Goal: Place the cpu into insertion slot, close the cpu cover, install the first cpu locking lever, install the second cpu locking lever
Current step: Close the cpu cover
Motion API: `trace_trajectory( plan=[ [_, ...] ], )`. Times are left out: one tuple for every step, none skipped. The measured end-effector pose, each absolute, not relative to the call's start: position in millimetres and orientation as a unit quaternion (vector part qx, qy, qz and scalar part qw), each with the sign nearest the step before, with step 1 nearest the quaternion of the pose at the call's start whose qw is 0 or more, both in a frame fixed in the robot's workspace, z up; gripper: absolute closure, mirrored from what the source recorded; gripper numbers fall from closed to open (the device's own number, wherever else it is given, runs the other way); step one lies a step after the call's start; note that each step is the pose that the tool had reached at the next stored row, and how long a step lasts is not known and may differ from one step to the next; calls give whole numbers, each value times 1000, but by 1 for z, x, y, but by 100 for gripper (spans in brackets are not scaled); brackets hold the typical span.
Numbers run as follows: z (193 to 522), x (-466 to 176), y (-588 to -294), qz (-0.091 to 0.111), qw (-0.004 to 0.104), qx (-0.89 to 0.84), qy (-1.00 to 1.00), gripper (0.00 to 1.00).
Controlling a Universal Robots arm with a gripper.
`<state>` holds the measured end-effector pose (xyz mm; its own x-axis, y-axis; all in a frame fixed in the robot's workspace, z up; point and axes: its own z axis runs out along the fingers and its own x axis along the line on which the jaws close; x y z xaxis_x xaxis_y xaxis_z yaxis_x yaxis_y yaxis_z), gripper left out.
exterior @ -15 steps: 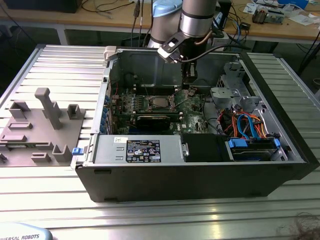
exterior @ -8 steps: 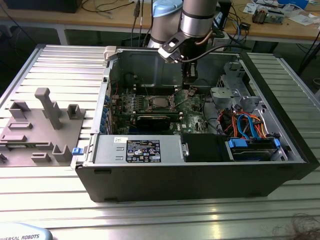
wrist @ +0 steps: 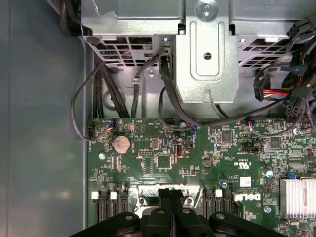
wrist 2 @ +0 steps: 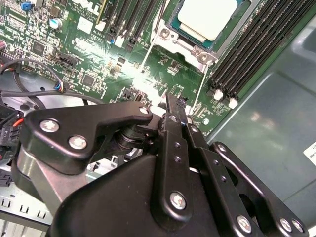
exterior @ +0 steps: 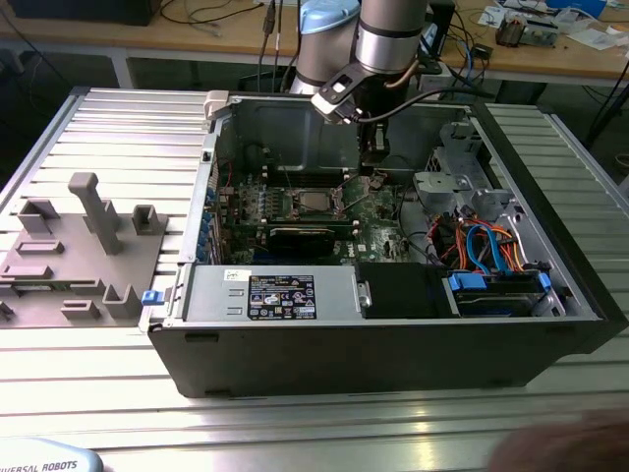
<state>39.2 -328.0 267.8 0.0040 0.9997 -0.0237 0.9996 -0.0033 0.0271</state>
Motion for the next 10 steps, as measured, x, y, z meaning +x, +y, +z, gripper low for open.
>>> trace_trajectory(
  plan=[
    [268, 40, -328, 1, 18, 708, 706, 89],
    [268, 40, -328, 1, 18, 708, 706, 89],
    [268, 40, -328, 1, 18, 708, 706, 89],
    [268, 41, -328, 1, 18, 708, 706, 89],
    [268, 42, -328, 1, 18, 708, 706, 89],
    [268, 42, -328, 1, 18, 708, 706, 89],
    [268, 43, -328, 1, 18, 708, 706, 89],
    [268, 43, -328, 1, 18, 708, 706, 89],
    [268, 44, -328, 1, 18, 708, 706, 89],
    [268, 45, -328, 1, 18, 708, 706, 89]
  ],
)
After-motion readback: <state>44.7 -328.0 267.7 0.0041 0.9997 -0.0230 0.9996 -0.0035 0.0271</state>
